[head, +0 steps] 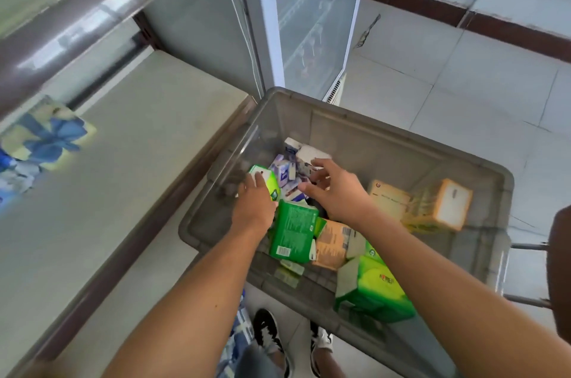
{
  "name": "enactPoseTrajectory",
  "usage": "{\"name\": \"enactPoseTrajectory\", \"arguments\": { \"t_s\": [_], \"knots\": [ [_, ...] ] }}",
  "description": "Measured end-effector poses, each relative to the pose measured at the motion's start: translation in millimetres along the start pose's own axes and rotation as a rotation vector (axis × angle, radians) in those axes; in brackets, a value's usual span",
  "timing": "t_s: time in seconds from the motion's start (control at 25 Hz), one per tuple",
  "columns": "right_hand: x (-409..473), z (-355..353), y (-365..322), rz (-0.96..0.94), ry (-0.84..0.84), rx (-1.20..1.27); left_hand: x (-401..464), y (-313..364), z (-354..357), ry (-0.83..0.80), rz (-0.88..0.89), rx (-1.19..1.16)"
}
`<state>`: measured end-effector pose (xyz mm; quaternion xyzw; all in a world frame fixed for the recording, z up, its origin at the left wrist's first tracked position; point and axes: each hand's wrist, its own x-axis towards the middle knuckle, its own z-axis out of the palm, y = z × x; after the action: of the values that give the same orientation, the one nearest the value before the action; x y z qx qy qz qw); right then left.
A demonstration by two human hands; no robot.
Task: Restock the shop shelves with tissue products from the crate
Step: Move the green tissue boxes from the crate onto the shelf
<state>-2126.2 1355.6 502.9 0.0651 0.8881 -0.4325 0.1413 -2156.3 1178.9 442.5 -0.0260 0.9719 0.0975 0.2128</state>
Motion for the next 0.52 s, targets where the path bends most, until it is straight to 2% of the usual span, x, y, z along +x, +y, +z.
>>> {"name": "enactPoseTrajectory", "arguments": {
  "t_s": [0.2, 0.44, 0.52],
  "knots": [
    [-3.8, 4.3, 7.2, -0.002, -0.027, 0.001, -0.1, -2.1, 0.8, 0.159, -0.073, 0.024],
    [-5.2, -14.8, -5.9, -0.004, -0.029, -0.038, -26.1, -2.3, -39.3, 0.245, 0.034, -0.208],
    [-4.3, -27.9, -18.0, -0.022, -0.001, -0.038, -36.1, -0.7, -65.8, 0.29, 0.049, -0.369]
  ]
}}
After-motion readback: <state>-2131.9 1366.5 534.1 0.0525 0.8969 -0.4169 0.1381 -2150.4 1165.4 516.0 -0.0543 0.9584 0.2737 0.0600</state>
